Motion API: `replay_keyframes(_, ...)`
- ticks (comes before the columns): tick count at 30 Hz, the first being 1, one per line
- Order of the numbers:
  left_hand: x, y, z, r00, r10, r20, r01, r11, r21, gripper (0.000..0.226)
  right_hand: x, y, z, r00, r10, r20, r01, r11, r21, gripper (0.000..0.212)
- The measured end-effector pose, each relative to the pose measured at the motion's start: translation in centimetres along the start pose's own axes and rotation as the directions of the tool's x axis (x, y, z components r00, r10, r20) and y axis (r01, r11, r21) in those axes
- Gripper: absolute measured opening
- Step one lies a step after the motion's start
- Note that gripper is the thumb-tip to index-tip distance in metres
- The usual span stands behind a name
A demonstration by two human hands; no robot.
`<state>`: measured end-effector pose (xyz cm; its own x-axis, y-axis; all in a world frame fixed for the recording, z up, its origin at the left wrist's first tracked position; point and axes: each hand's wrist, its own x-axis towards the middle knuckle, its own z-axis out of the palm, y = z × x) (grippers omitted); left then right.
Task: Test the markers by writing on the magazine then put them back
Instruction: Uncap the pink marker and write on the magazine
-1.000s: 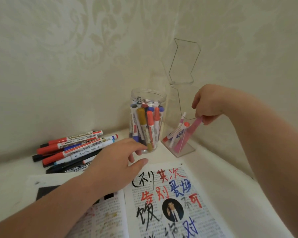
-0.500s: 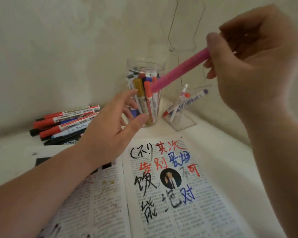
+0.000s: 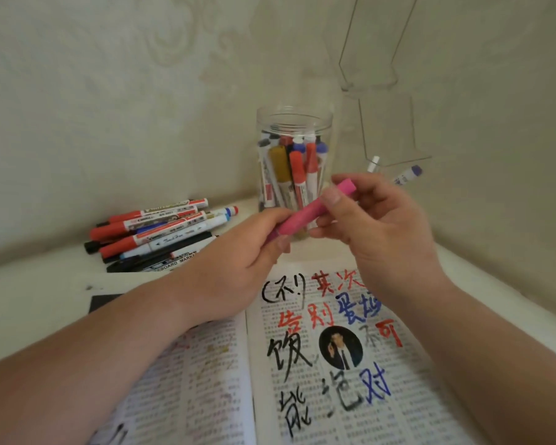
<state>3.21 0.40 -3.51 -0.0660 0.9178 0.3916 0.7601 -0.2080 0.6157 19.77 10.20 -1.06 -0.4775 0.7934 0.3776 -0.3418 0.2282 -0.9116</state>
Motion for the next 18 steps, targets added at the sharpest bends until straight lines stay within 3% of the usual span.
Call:
replay_keyframes(4,-0.1,0.4,0.0,0.999,0.038,0.023,-0.038,0.999,0.005,0.019,-0.3,0.9,0.1,0.981,0.136,0.136,-0.130,0.990,-0.050,0.020)
replay_keyframes(7,-0.3,0.8,-0.2,0.999,0.047,0.026,-0.047,0.999,0.022,0.021,-0.5,1.2,0.0,0.981,0.145,0.130,-0.120,0.975,-0.185,0.026)
replay_keyframes(11,-0.4,1.0,-0.3,0.999,0.030,-0.035,-0.031,0.999,-0.032,0.020,-0.9,0.8,0.3,0.983,0.122,0.135,-0.095,0.976,-0.194,0.037)
replay_keyframes(14,-0.3,0.7,-0.5,1.000,-0.003,-0.018,0.001,0.997,-0.080,0.037,-1.3,0.0,0.7,0.995,0.073,0.063,-0.060,0.979,-0.193,0.027)
replay_keyframes(18,-0.7,0.3,-0.9,0.990,-0.084,0.111,0.111,0.959,-0.261,0.070,-0.5,-1.1,-0.4,0.975,0.085,-0.204,-0.102,0.992,-0.071,0.030)
